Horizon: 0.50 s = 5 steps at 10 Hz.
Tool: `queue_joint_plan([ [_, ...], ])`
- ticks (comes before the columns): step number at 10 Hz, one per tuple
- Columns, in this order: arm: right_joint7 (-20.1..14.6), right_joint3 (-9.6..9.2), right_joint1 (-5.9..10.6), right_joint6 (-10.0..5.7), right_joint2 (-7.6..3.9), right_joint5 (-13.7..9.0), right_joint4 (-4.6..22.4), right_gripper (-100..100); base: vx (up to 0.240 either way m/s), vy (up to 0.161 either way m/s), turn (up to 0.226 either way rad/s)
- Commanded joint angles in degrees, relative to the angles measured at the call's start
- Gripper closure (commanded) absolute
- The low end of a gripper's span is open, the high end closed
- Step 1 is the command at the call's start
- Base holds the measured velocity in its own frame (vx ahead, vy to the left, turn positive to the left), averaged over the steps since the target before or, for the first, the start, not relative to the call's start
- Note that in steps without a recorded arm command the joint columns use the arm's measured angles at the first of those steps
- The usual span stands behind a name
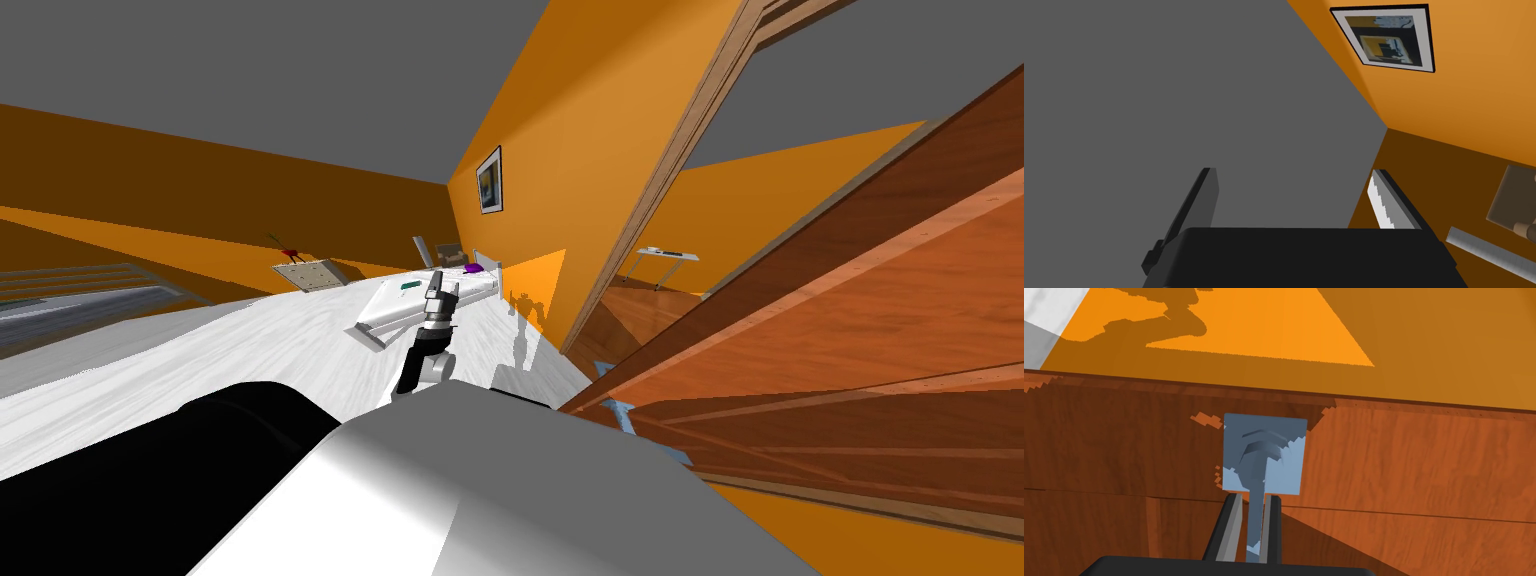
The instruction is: Pull the door open
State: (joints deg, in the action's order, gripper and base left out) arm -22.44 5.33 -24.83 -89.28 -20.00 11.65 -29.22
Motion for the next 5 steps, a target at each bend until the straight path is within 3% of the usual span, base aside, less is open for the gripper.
queue_joint_plan([
  [1, 0.01, -0.34, -0.85, 0.6, 0.32, 0.29, 0.12, 100, -0.005, -0.005, 0.016],
  [2, -1.11, 1.15, -0.91, 0.39, -0.43, -1.1, 0.26, -100, -0.074, 0.071, 0.052],
  [5, -2.3, 2.65, -1.19, 0.54, -1.07, -2.52, 0.79, -100, -0.136, 0.099, 0.003],
])
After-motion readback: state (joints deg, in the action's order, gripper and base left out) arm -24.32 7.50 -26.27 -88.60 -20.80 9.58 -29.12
